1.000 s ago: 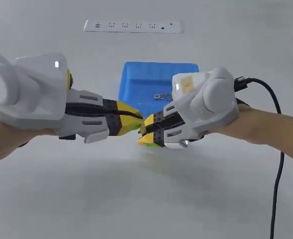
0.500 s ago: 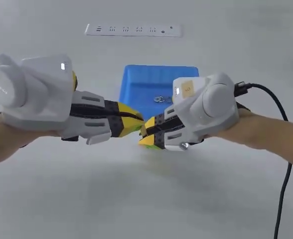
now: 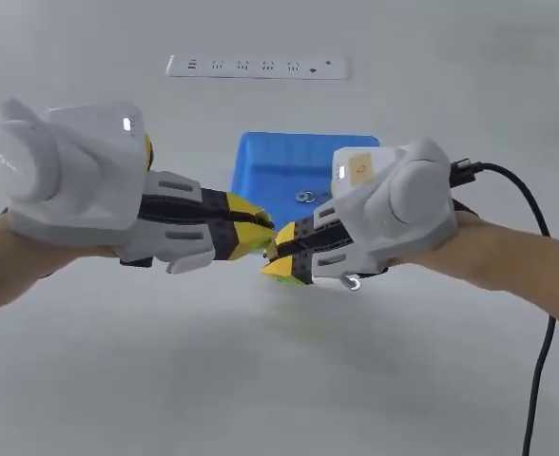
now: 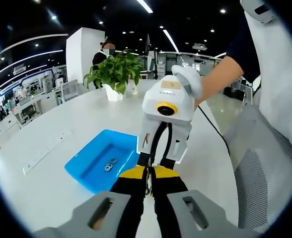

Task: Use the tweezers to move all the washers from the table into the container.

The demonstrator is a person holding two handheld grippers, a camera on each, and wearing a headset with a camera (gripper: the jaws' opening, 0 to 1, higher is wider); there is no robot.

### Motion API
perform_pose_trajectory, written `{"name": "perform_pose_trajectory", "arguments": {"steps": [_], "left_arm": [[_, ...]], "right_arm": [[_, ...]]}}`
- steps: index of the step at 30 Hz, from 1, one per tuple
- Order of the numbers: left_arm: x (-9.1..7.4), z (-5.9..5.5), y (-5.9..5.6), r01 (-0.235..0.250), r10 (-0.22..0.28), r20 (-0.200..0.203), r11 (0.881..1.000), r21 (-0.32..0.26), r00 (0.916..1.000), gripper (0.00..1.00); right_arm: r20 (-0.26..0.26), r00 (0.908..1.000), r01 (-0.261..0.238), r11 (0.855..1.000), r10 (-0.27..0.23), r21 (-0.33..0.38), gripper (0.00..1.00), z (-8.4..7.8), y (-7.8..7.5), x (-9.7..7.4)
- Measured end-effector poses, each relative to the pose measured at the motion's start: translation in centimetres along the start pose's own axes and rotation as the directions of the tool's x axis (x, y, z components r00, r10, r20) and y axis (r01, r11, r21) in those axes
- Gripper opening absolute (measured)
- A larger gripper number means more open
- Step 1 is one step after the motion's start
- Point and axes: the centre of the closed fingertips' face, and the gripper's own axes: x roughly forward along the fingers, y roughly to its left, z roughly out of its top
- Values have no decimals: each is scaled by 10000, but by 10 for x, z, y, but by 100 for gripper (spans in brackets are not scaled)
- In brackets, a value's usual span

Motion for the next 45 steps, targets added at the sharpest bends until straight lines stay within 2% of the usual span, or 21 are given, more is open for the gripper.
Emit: {"name": "perform_pose_trajectory", "arguments": {"steps": [10,13,17,23,31,33,36,39,43,45], "left_arm": [[-1,4,-2,98,-97,-32,9995,297,9999,8],[0,2,-3,162,-155,-126,9982,573,9998,7],[3,-2,-3,184,-178,-132,9985,507,9998,7],[9,-9,-7,366,-347,-381,9980,520,9987,7],[11,-8,-5,395,-377,-343,9978,532,9987,6],[12,-8,-5,390,-373,-340,9979,510,9987,6],[11,-9,-4,331,-313,-363,9982,501,9989,6],[10,-9,-4,374,-355,-388,9982,477,9986,6],[9,-10,-5,410,-391,-405,9981,470,9984,6],[9,-10,-6,411,-391,-418,9980,482,9984,6]], "right_arm": [[134,9999,84,10000,-84,2,9,6,-1,0],[53,10000,78,10000,-78,-14,10,4,0,0],[-20,9999,113,9999,-113,70,10,-1,1,1],[-130,9999,72,9998,-69,169,10,-11,4,5],[-10,10000,88,9992,-88,387,11,-11,2,4],[98,9999,-129,9972,123,738,15,-10,6,4],[-18,9997,-252,9975,253,654,26,-11,10,5],[-85,9996,-259,9983,264,519,24,-12,11,7],[87,10000,-33,9988,28,486,13,-8,2,7],[39,9998,-220,9987,218,459,12,-8,3,7]]}}
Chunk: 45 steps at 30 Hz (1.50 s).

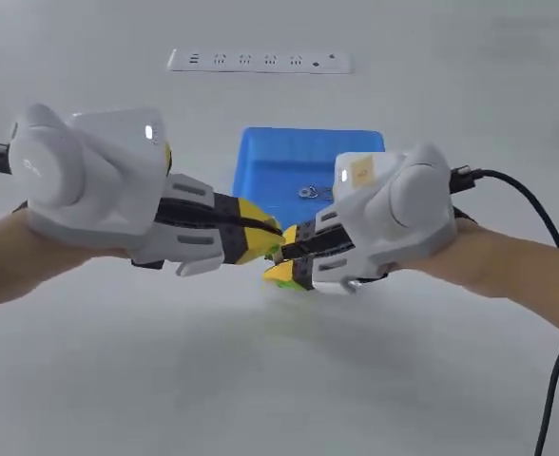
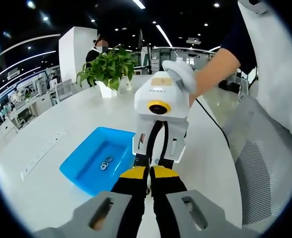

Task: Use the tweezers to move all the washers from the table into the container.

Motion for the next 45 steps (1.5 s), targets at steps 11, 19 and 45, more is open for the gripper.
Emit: {"name": "perform_pose_trajectory", "arguments": {"steps": [11,19,45], "left_arm": [[0,2,6,-210,210,11,9988,-432,9998,7],[-2,5,7,-196,197,2,9984,-531,9998,18],[-55,-17,2,-1666,1669,-166,9639,-2078,9858,43]], "right_arm": [[160,9997,204,9998,-203,-18,10,0,-2,-1],[248,9994,255,9997,-254,-57,10,3,-2,-2],[1634,9779,1219,9908,-1301,591,9,53,-24,-45]]}}
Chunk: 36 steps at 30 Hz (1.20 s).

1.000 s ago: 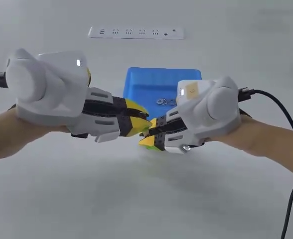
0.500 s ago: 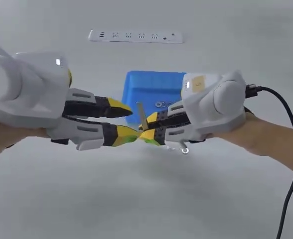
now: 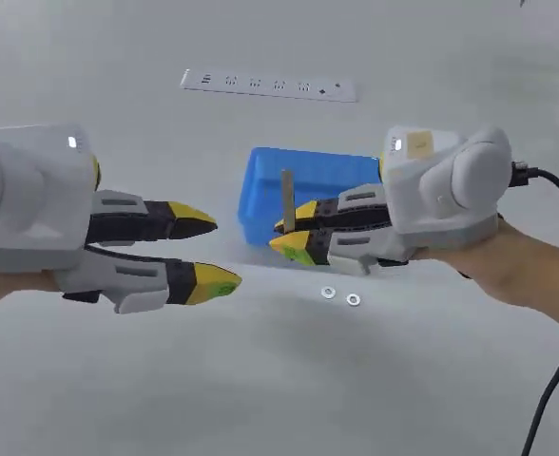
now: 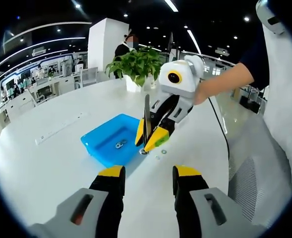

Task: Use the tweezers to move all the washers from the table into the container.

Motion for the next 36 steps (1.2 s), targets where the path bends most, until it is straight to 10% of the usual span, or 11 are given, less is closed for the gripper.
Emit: {"name": "perform_pose_trajectory", "arguments": {"steps": [17,36], "left_arm": [[-14,-13,-4,-483,477,-130,9975,-515,9988,66],[-17,-41,-9,-661,565,-848,9912,-1145,9948,72]], "right_arm": [[802,9927,899,9959,-895,-17,9,34,-54,-25],[393,9973,598,9966,-621,569,9,-16,-87,3]]}}
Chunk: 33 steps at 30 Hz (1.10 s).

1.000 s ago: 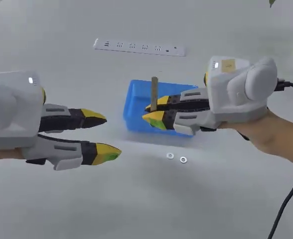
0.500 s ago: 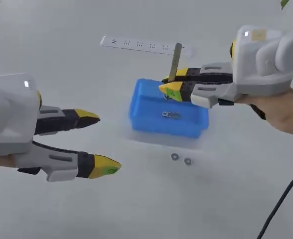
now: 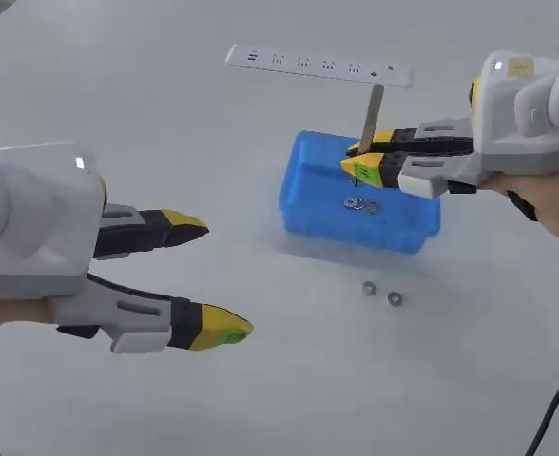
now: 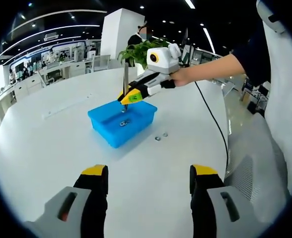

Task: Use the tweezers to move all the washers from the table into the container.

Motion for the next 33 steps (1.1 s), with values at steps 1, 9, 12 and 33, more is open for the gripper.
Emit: {"name": "perform_pose_trajectory", "arguments": {"steps": [1,9,12,33], "left_arm": [[0,-1,0,11,-11,-63,10000,29,10000,72],[1,-6,-3,210,-211,-302,9998,-14,9993,66],[3,-7,-1,152,-152,-391,9999,-2,9991,66],[4,15,13,-105,107,-86,9998,178,9999,72]], "right_arm": [[-77,10000,-13,10000,13,27,9,-4,-1,2],[41,10000,38,9993,-40,374,9,-14,-6,7],[-55,10000,29,9993,-27,378,9,-20,-6,8],[36,10000,-69,9978,67,664,10,-21,3,8]]}}
